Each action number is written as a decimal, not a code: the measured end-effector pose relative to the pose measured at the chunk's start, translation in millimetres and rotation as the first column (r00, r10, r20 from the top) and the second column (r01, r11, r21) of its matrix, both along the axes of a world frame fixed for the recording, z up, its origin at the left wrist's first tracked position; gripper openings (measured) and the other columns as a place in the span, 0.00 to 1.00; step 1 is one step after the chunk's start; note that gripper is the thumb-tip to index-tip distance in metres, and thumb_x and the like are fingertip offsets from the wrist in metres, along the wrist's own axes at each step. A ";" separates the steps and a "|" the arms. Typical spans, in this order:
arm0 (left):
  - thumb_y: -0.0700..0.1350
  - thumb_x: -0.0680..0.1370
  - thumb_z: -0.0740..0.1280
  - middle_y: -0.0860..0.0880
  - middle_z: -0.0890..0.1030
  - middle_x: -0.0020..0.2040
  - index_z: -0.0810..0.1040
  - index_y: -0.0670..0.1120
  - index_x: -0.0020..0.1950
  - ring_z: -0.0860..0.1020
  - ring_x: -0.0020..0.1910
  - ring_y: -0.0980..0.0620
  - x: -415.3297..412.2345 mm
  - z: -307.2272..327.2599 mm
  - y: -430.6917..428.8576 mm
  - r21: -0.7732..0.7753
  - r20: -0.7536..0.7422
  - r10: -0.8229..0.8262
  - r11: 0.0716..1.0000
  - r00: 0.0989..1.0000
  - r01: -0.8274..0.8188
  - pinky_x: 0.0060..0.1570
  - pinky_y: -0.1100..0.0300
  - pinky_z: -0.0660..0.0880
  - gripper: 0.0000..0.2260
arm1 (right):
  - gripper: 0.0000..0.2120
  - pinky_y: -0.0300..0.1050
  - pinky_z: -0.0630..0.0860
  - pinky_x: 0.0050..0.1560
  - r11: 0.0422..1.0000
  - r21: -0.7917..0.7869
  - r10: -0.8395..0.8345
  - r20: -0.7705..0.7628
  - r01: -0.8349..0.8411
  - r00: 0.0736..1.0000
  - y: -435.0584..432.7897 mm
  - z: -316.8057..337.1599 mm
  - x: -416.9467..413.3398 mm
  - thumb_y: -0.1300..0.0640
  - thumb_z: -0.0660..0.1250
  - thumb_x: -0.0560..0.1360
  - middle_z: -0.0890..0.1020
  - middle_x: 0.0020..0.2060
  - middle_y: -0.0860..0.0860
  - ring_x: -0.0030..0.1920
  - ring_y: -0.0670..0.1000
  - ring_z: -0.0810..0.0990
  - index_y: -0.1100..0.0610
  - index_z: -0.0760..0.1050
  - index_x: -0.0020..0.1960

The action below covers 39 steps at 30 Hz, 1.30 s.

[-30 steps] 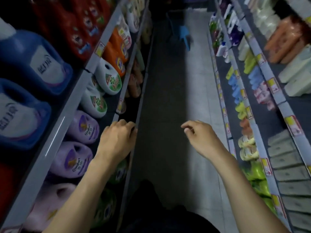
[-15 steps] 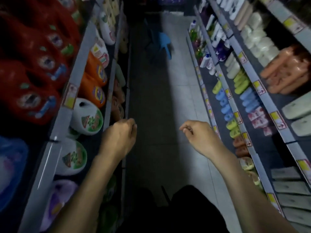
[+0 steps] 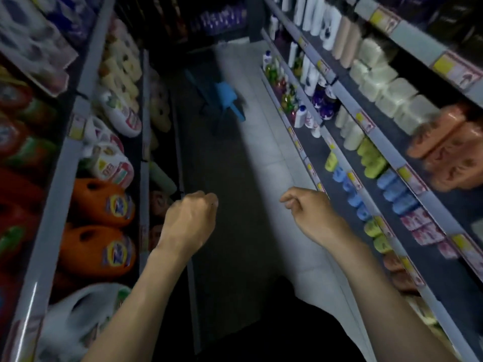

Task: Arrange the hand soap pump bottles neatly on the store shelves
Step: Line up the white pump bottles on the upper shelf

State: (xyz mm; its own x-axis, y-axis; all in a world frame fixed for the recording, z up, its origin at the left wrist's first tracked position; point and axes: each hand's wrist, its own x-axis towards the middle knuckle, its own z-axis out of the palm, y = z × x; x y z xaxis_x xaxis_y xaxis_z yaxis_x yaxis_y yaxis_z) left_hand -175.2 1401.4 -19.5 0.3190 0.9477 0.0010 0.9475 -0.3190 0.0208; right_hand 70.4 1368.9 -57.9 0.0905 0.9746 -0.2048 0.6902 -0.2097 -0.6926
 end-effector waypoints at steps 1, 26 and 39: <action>0.41 0.79 0.61 0.51 0.75 0.37 0.74 0.48 0.42 0.78 0.35 0.47 3.9 3.6 20.3 0.013 -0.017 0.018 1.000 1.000 -0.018 0.33 0.51 0.78 0.07 | 0.20 0.49 0.79 0.54 1.000 -0.015 0.012 -0.006 -0.012 1.000 23.6 2.8 5.8 0.66 0.56 0.72 0.82 0.43 0.44 0.48 0.49 0.82 0.46 0.79 0.51; 0.45 0.80 0.59 0.46 0.79 0.42 0.78 0.45 0.51 0.79 0.39 0.44 -57.9 -4.3 542.6 -0.047 0.190 0.123 0.992 0.974 -0.116 0.36 0.51 0.77 0.09 | 0.12 0.48 0.79 0.53 0.985 0.018 0.170 0.098 -0.173 0.981 561.2 28.6 -46.2 0.59 0.60 0.78 0.82 0.51 0.48 0.50 0.47 0.81 0.48 0.77 0.56; 0.47 0.81 0.57 0.47 0.78 0.44 0.77 0.47 0.51 0.79 0.41 0.46 56.2 -5.4 819.2 -0.074 0.084 0.022 0.997 0.996 -0.016 0.37 0.53 0.75 0.10 | 0.11 0.52 0.79 0.51 0.999 0.001 0.047 -0.008 -0.047 0.999 822.2 2.2 58.7 0.57 0.59 0.79 0.82 0.52 0.49 0.51 0.50 0.81 0.49 0.77 0.56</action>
State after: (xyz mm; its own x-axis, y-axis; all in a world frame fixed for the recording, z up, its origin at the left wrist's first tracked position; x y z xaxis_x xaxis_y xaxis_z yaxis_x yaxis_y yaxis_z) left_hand -119.0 2220.6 -24.9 0.3024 0.9522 -0.0428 0.9473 -0.2953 0.1239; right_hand 129.1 2191.1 -55.7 0.0429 0.9779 -0.2045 0.6940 -0.1764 -0.6981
